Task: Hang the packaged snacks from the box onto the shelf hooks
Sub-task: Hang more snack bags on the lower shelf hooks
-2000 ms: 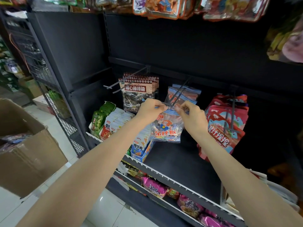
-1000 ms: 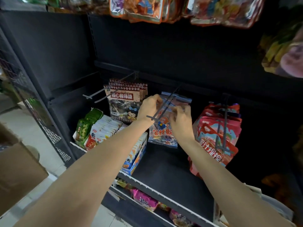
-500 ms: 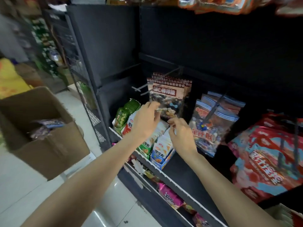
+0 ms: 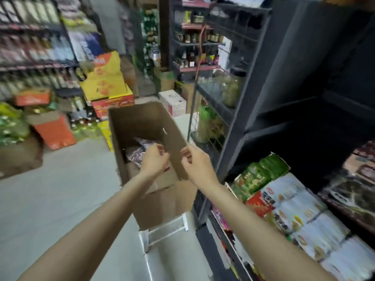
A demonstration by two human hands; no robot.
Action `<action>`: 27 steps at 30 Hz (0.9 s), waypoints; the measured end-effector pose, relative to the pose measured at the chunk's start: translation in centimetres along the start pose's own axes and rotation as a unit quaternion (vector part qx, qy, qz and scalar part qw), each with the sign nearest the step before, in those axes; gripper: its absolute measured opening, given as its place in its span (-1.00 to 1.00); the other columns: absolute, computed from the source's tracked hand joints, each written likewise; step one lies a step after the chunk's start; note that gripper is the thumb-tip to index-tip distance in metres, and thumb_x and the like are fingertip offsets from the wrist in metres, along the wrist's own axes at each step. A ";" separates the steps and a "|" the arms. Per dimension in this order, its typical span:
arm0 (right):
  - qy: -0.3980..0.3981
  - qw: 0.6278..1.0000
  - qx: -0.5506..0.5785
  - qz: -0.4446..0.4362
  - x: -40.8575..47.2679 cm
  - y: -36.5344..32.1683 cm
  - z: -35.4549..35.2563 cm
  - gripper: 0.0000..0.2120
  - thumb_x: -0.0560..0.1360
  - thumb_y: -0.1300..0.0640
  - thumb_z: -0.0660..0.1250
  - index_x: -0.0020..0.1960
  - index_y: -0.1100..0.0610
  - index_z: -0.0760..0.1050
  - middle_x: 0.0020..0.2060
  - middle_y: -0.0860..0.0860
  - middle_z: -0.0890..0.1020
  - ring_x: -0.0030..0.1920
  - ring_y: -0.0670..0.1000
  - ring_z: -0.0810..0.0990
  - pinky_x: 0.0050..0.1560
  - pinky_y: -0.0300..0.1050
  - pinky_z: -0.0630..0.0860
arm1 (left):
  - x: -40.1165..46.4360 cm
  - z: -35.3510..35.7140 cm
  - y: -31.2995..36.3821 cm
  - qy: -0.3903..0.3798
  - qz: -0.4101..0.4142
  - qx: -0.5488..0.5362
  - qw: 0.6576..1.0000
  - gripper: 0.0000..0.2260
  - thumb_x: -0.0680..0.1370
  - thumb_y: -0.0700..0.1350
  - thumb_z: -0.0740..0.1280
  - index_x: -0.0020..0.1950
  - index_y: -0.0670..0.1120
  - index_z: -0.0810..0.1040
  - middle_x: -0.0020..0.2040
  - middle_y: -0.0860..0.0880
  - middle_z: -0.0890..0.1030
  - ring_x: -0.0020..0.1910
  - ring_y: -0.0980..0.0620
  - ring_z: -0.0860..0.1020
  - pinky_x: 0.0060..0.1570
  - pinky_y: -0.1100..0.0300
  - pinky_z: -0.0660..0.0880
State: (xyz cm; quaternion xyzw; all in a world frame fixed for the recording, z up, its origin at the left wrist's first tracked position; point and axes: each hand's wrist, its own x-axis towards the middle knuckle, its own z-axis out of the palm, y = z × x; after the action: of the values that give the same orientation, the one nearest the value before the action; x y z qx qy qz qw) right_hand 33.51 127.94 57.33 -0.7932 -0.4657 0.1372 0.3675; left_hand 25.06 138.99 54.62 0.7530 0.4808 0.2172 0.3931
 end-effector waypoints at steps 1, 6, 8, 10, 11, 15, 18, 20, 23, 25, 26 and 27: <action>-0.028 1.000 -0.010 0.007 2.2 -0.5 1.8 -0.79 0.50 0.28 0.23 0.11 0.24 0.51 0.03 0.16 0.57 0.07 0.16 0.53 0.12 0.03 0.43 | 2.0 -0.7 -1.2 -0.012 -0.027 0.021 0.999 -0.77 0.52 -0.15 0.29 0.11 -0.22 0.58 0.06 -0.20 0.63 0.10 -0.17 0.56 0.01 0.08 0.44; -0.167 0.978 -0.085 0.094 11.5 -0.3 9.6 -0.65 0.51 0.15 0.25 0.27 0.24 0.39 0.18 0.26 0.51 0.21 0.25 0.47 0.11 -0.03 0.37 | 10.0 -2.1 -5.0 -0.020 -0.182 -0.009 0.983 -0.75 0.52 -0.24 0.29 0.14 -0.35 0.55 0.15 -0.31 0.57 0.16 -0.20 0.54 0.11 0.03 0.44; -0.205 0.966 -0.099 0.119 14.3 0.5 11.9 -0.59 0.53 0.11 0.26 0.31 0.26 0.34 0.21 0.29 0.48 0.23 0.29 0.45 0.15 -0.01 0.37 | 12.6 -1.5 -6.4 -0.010 -0.256 -0.085 0.963 -0.73 0.54 -0.29 0.25 0.19 -0.39 0.48 0.20 -0.32 0.53 0.20 -0.22 0.51 0.11 0.01 0.44; -0.230 0.958 -0.113 0.128 17.2 1.8 14.4 -0.55 0.54 0.08 0.27 0.34 0.27 0.29 0.25 0.29 0.44 0.27 0.29 0.41 0.22 0.00 0.33 | 15.7 -0.2 -8.1 0.017 -0.327 -0.177 0.928 -0.71 0.55 -0.31 0.22 0.26 -0.37 0.44 0.23 -0.26 0.50 0.23 -0.21 0.49 0.09 0.06 0.43; -0.238 0.955 -0.116 0.132 18.5 2.6 15.7 -0.53 0.55 0.07 0.27 0.36 0.26 0.27 0.28 0.28 0.42 0.30 0.29 0.38 0.26 0.00 0.30 | 17.4 0.7 -9.3 0.035 -0.360 -0.218 0.907 -0.69 0.55 -0.31 0.22 0.28 -0.35 0.43 0.25 -0.23 0.49 0.23 -0.20 0.49 0.13 0.06 0.43; -0.263 0.940 -0.085 0.200 22.6 5.8 20.6 -0.33 0.52 0.10 0.34 0.50 0.20 0.09 0.43 0.27 0.23 0.43 0.26 0.23 0.40 0.01 0.22 | 22.1 3.8 -13.4 0.048 -0.448 -0.319 0.833 -0.63 0.56 -0.26 0.20 0.36 -0.27 0.38 0.31 -0.20 0.46 0.26 -0.20 0.47 0.19 0.02 0.46; -0.275 0.934 -0.078 0.216 24.5 7.6 23.2 -0.17 0.49 0.14 0.38 0.56 0.10 -0.08 0.51 0.20 0.05 0.50 0.21 0.07 0.47 0.01 0.12 | 25.4 7.0 -19.4 0.103 -0.501 -0.321 0.797 -0.53 0.45 -0.18 0.26 0.36 -0.23 0.38 0.27 -0.16 0.49 0.23 -0.18 0.50 0.18 -0.05 0.49; -0.298 0.929 -0.105 0.193 25.5 8.7 24.4 -0.08 0.46 0.12 0.43 0.56 0.05 -0.14 0.53 0.15 -0.06 0.52 0.17 -0.05 0.48 0.02 0.05 | 27.0 8.7 -23.1 0.130 -0.527 -0.281 0.792 -0.47 0.35 -0.14 0.31 0.31 -0.21 0.40 0.25 -0.16 0.51 0.18 -0.18 0.53 0.15 -0.11 0.51; -0.334 0.919 -0.130 0.168 26.0 9.8 25.7 -0.07 0.46 0.10 0.43 0.56 0.01 -0.17 0.54 0.10 -0.14 0.54 0.14 -0.16 0.49 0.04 0.00 | 27.4 9.9 -24.5 0.106 -0.525 -0.276 0.798 -0.48 0.41 -0.05 0.35 0.30 -0.24 0.40 0.23 -0.15 0.52 0.19 -0.18 0.54 0.15 -0.05 0.52; -0.322 0.922 -0.149 0.155 25.9 10.2 26.2 -0.15 0.51 0.15 0.37 0.56 0.02 -0.15 0.55 0.11 -0.10 0.54 0.15 -0.13 0.48 0.04 0.05 | 26.9 9.4 -24.0 0.154 -0.546 -0.259 0.782 -0.41 0.27 -0.07 0.46 0.25 -0.25 0.45 0.17 -0.21 0.57 0.09 -0.19 0.58 0.07 -0.08 0.56; -0.310 0.926 -0.159 0.146 25.9 10.2 26.2 -0.21 0.53 0.20 0.32 0.56 0.04 -0.12 0.54 0.13 -0.04 0.53 0.16 -0.08 0.47 0.04 0.09 | 27.1 10.3 -25.6 0.164 -0.550 -0.246 0.781 -0.43 0.25 -0.11 0.50 0.21 -0.26 0.48 0.13 -0.23 0.60 0.05 -0.19 0.60 0.03 -0.10 0.57; -0.296 0.931 -0.165 0.137 26.0 10.3 26.1 -0.28 0.55 0.25 0.26 0.56 0.07 -0.08 0.53 0.15 0.03 0.53 0.17 -0.01 0.45 0.03 0.13 | 27.2 10.9 -26.3 0.169 -0.552 -0.242 0.780 -0.46 0.25 -0.12 0.52 0.18 -0.27 0.51 0.10 -0.24 0.61 0.03 -0.19 0.61 0.01 -0.11 0.58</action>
State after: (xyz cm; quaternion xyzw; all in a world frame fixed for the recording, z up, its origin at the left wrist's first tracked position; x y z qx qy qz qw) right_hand 39.14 158.61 35.19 -0.8224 -0.4559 0.3359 0.0549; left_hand 30.22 165.17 25.70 0.1899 0.8044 0.1967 0.5275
